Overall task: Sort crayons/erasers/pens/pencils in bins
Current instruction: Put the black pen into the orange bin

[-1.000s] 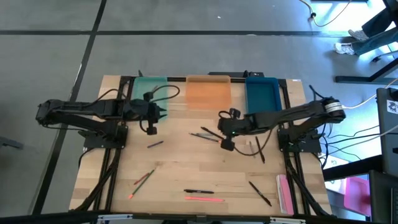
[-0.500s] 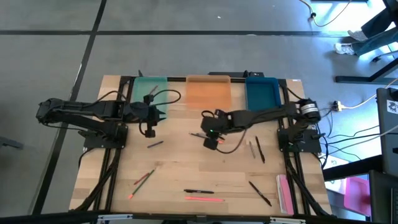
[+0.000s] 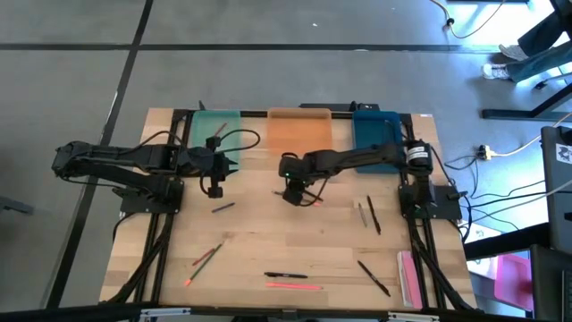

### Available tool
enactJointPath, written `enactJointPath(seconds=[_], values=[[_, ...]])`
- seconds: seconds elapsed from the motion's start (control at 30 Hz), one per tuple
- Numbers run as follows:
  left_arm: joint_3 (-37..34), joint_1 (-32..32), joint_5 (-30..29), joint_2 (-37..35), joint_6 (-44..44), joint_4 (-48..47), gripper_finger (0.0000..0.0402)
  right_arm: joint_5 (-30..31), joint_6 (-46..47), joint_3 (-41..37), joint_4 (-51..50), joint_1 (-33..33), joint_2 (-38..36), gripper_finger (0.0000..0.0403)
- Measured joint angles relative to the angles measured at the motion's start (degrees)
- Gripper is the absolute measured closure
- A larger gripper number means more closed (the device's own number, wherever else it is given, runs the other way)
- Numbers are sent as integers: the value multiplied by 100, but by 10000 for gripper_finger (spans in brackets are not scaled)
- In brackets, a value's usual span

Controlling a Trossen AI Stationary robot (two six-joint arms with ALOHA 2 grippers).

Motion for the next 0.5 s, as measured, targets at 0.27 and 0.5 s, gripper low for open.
enactJointPath(seconds=[0.27, 0.5], values=[[-2, 0, 0, 0, -9, -18, 324, 0, -106, 7, 17, -18, 225, 279], [-2, 0, 0, 0, -13, -17, 324, 9, -335, 9, 127, -18, 487, 279]])
